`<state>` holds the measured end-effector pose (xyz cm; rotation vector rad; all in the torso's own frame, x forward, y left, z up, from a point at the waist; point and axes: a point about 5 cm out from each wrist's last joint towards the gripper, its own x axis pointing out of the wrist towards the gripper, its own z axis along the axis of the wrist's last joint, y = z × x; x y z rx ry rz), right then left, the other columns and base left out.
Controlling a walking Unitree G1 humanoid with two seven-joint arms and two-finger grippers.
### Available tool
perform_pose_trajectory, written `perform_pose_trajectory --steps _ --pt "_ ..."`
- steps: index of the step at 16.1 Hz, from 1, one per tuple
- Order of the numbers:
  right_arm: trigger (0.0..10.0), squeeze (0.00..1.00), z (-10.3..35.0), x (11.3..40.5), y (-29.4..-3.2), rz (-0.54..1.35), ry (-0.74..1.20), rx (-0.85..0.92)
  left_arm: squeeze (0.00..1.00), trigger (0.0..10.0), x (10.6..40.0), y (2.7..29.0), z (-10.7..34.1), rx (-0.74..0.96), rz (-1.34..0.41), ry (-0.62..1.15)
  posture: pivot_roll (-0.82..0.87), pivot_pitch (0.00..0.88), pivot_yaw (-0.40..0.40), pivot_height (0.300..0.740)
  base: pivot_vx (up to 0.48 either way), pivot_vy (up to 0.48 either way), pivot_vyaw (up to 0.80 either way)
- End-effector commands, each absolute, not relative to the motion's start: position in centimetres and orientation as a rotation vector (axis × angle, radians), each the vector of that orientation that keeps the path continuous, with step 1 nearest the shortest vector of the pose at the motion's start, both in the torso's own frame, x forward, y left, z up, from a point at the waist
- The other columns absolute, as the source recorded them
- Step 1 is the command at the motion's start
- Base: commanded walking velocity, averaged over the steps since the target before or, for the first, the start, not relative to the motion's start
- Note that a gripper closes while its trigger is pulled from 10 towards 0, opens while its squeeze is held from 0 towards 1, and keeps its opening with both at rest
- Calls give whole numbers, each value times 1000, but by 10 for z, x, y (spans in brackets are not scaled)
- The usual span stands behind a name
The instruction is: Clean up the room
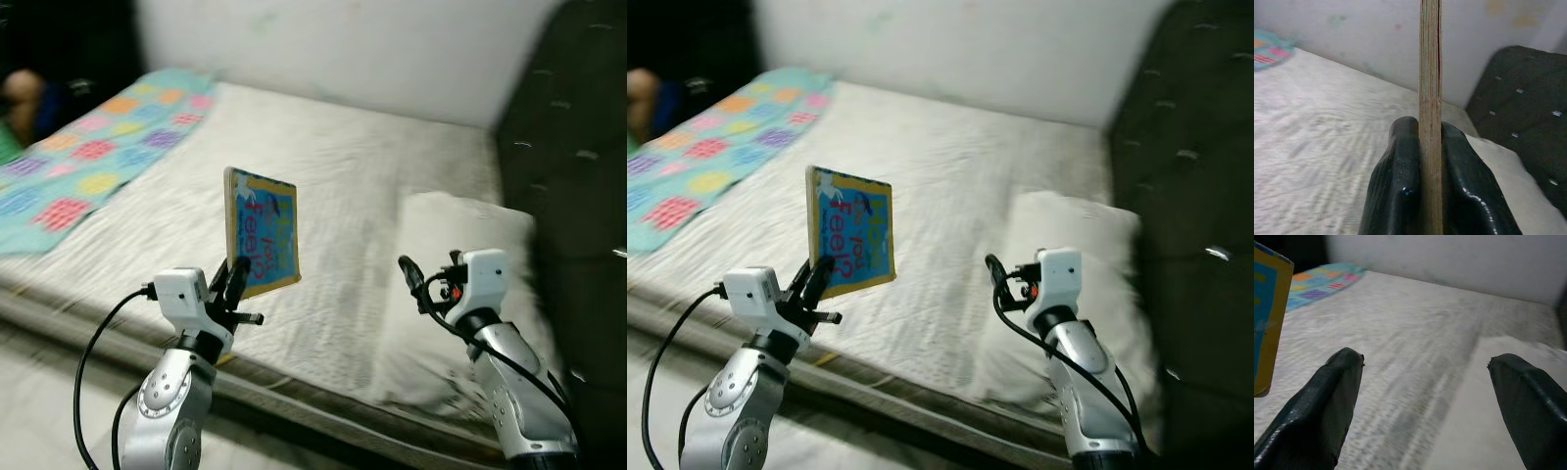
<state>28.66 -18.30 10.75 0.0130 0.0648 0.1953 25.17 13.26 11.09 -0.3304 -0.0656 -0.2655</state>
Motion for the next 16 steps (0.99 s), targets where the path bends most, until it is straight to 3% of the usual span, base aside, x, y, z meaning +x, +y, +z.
perform_pose_trajectory --steps 1,3,7,16 --pt "10000 0 108 286 -188 183 65 7 0 10000 254 129 122 -336 -292 -119 -68 10 -27 740 0 0 -800" --pt "10000 0 108 285 -187 184 64 7 0 10000 254 129 122 -336 -289 -117 -68 10 -27 740 0 0 -644" --pt "10000 0 108 286 -188 184 66 6 0 10000 254 129 122 -333 -283 -116 -67 11 -31 740 0 0 0" --pt "10000 0 108 286 -187 185 67 10 0 10000 254 130 121 -324 -280 -110 -65 12 -29 740 177 0 -714"
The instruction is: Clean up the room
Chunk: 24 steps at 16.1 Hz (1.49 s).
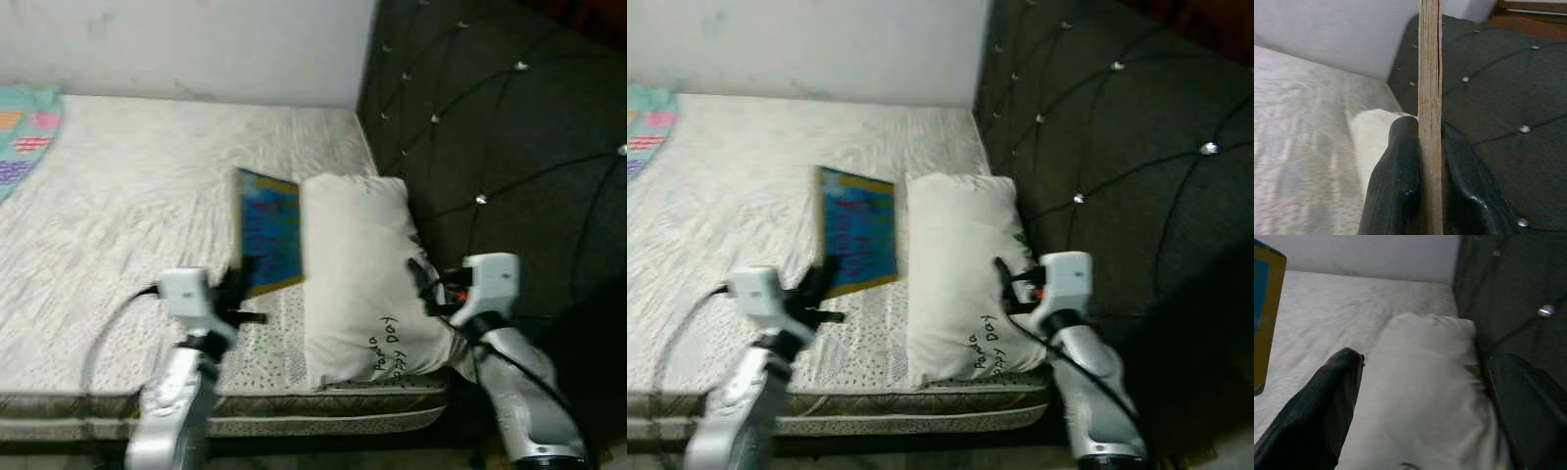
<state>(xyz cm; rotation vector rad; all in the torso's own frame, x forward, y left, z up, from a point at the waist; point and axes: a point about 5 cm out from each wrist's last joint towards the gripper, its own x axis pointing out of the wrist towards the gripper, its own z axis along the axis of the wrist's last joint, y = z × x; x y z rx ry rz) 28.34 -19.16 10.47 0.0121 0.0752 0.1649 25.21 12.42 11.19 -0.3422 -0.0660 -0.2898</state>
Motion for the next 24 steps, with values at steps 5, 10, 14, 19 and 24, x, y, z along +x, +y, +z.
perform_pose_trajectory --steps 5,10,14,19,24 --pt "10000 0 107 285 -187 185 67 10 0 10000 254 131 119 -335 -259 -95 -64 12 -29 740 0 0 0" --pt "10000 0 107 285 -187 187 70 8 0 10000 254 131 117 -339 -248 -81 -66 11 -32 740 0 0 0" --pt "10000 0 107 286 -187 194 70 4 0 10000 252 127 119 -340 -282 -96 -66 7 -34 740 78 -65 -688" --pt "10000 0 107 286 -187 194 70 2 0 10000 252 127 119 -341 -282 -94 -66 15 -35 740 367 -261 0" --pt "10000 0 106 285 -187 190 75 0 0 10000 254 132 115 -343 -236 -65 -65 21 -34 740 123 -53 0"
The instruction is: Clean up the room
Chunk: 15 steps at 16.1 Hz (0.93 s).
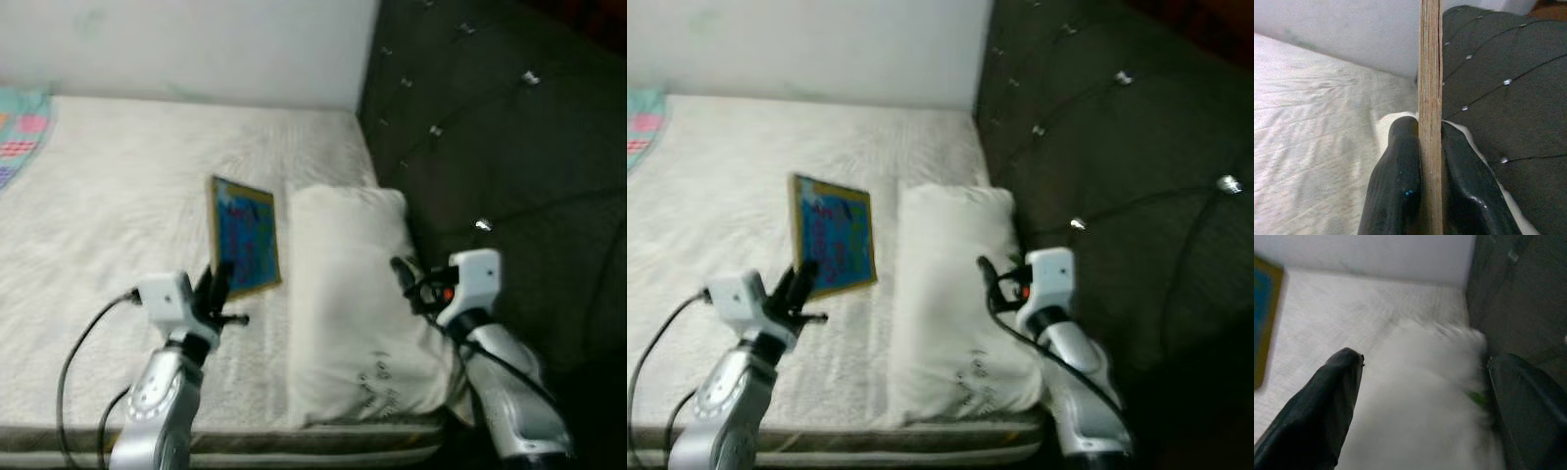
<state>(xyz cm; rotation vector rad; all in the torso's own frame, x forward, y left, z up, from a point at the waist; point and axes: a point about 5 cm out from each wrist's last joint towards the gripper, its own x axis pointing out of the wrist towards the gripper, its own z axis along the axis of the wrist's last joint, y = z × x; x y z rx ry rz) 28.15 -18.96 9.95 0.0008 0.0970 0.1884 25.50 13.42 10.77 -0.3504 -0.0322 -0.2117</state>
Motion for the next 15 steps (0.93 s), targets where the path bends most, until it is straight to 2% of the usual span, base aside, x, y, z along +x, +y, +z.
perform_pose_trajectory --steps 1,3,15 --pt "10000 0 106 285 -187 190 75 0 0 10000 254 132 115 -344 -236 -66 -65 22 -33 740 0 0 0" --pt "10000 0 106 285 -187 189 75 0 0 10000 253 130 117 -340 -254 -79 -65 22 -33 740 0 180 0" --pt "10000 0 106 286 -188 190 76 -7 0 10000 253 131 116 -355 -237 -75 -67 25 -38 740 0 480 0"
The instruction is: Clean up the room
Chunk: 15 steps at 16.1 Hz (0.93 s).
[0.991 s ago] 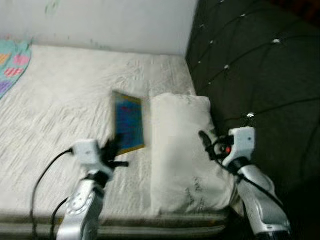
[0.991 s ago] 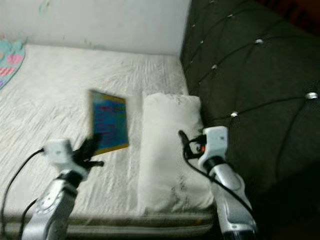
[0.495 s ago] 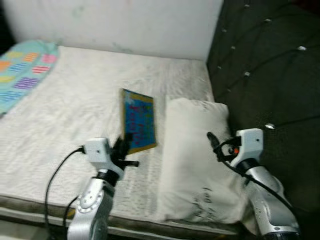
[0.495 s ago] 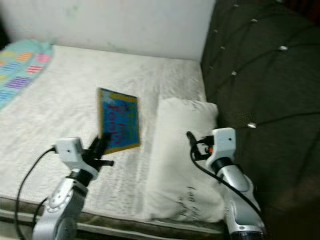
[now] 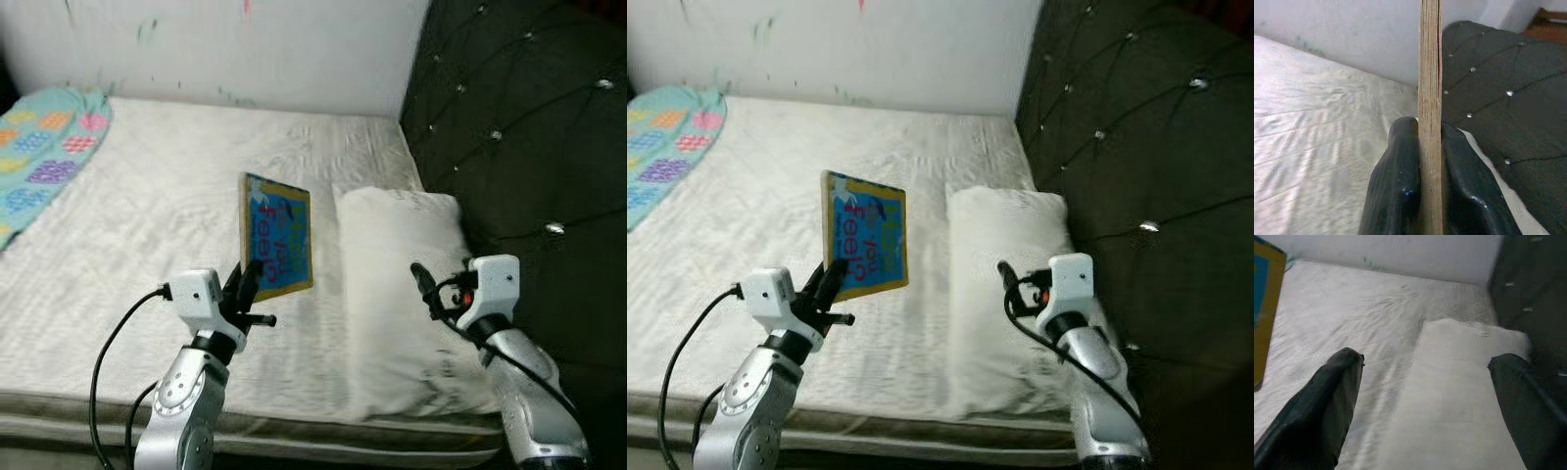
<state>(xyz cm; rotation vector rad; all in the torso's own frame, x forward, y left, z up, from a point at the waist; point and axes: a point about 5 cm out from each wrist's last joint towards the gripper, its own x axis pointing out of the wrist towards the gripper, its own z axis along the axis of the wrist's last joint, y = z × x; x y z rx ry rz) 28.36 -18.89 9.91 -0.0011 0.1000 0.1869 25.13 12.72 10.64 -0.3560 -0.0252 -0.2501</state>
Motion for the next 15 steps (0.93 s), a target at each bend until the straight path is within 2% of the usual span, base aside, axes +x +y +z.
perform_pose_trajectory --steps 1,9,15 --pt "10000 0 106 286 -189 187 76 -6 0 10000 253 131 116 -354 -229 -75 -67 26 -38 740 0 480 0" --pt "10000 0 103 292 -183 179 75 25 0 10000 256 147 106 -278 -123 -44 -37 0 -32 740 0 0 0" --pt "10000 0 102 296 -179 168 64 35 0 10000 260 152 108 -259 -114 -39 -30 0 -15 740 0 0 -725"
